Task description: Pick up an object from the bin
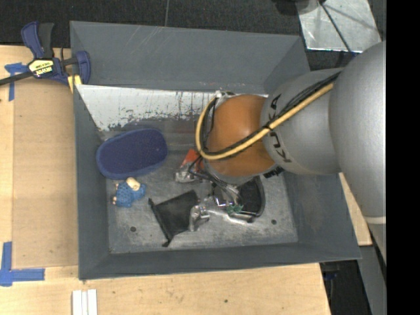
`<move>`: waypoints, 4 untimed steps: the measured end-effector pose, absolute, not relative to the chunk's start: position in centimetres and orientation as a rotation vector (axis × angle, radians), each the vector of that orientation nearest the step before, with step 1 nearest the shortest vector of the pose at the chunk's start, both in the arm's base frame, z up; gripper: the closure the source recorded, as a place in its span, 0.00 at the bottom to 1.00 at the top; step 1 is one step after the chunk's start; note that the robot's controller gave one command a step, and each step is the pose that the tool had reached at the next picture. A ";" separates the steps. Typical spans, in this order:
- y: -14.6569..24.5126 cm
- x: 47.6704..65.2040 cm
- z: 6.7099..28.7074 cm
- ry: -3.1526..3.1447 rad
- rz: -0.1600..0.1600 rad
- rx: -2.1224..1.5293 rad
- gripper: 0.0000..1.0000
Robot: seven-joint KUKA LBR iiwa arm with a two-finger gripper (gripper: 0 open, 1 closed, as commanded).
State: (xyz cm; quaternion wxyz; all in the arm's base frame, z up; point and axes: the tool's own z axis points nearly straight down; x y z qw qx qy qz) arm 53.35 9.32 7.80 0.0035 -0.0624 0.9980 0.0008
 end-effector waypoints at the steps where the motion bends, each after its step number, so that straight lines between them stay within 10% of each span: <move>1: 9.3 53.5 7.9 3.127 0.003 -0.192 0.00; 2: 9.2 53.6 7.9 3.126 0.003 -0.189 0.00; 3: 9.3 54.0 8.3 3.116 0.005 -0.186 1.00; 4: 9.3 54.3 16.6 3.125 0.001 -0.184 1.00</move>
Offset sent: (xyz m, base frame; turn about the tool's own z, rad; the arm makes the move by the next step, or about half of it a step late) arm 0.0000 0.0000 0.0000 0.0000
